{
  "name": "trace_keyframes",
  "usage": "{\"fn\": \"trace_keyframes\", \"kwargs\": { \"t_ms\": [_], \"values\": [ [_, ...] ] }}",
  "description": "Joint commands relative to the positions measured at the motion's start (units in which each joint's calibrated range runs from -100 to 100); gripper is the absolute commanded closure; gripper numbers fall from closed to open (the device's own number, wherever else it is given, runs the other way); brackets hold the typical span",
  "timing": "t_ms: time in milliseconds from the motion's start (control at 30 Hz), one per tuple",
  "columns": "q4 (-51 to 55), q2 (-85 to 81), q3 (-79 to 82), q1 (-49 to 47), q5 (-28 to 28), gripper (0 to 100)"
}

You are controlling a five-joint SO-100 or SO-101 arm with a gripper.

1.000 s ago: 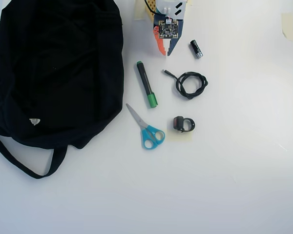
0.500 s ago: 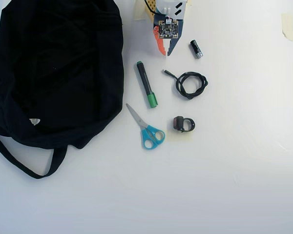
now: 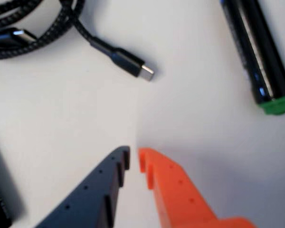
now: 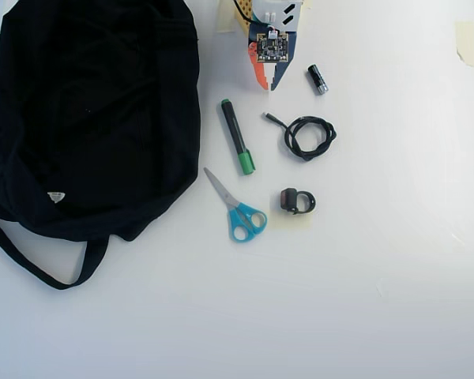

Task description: Put the bike light into the black bag

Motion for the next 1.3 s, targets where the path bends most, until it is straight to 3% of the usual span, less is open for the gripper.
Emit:
{"fn": "trace_keyframes", "kwargs": {
  "t_ms": [0,700,967,1267],
  "values": [
    [1.55,-0.83,1.48,-0.16,0.2,98],
    [-0.09,-0.83,1.3,-0.23,-0.16,98],
    [-23.52,8.63,-5.53,-0.46,-0.27,97],
    [-61.41,34.44,-17.74,-4.42,-0.16,97]
  ]
}}
